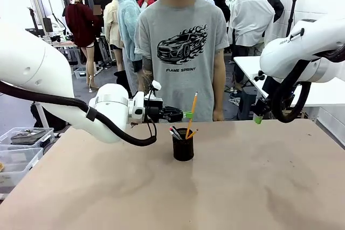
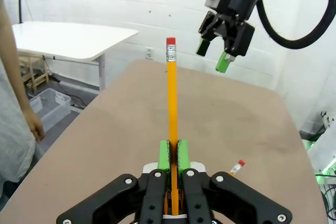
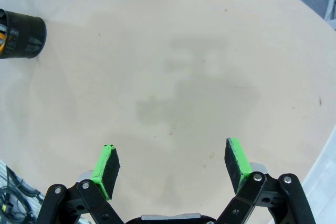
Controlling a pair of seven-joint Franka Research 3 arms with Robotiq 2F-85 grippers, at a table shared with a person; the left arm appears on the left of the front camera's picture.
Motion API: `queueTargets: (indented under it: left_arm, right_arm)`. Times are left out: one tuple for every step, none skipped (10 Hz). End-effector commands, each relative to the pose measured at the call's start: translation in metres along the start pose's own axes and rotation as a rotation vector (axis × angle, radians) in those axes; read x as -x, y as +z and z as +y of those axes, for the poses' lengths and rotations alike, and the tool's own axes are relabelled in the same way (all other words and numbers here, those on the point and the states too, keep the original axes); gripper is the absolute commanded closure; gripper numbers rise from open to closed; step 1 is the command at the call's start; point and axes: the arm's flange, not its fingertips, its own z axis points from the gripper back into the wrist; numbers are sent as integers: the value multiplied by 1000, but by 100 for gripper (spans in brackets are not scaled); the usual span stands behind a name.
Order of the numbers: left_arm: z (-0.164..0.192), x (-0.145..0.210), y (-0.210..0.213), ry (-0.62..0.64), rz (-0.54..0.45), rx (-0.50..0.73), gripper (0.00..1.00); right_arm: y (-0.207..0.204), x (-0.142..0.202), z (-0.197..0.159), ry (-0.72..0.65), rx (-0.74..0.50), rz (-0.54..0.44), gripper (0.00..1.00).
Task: Place the pens into the pen holder.
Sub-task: Pick up a writing instrument from the table and place it into the Pen holder.
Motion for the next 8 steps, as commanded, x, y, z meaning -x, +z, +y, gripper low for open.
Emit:
queueTargets:
  left_arm:
    - [6,4,-8,-35,19,-34,100]
    - [9,7,-8,-32,21,-37,100]
    - [8,10,-10,-30,33,-29,100]
    - [7,13,-12,-30,40,-19,100]
    - [5,16,-13,-30,45,-13,100]
    - [4,19,-12,-26,44,-7,100]
    - [2,23,-11,-27,44,-3,100]
    - [3,26,-10,-23,34,-1,100]
  right_arm:
    - [-1,-1,-1,2,8,-10,0]
    - [-1,-1,-1,2,8,-10,0]
    - [-1,-1,-1,2,8,-10,0]
    - [-1,-1,-1,2,8,-10,0]
    - [-1,-1,-1,2,8,-10,0]
    - [-1,-1,-1,2,8,-10,0]
    - [-1,-1,-1,2,8,-10,0]
    - [-1,-1,-1,2,8,-10,0]
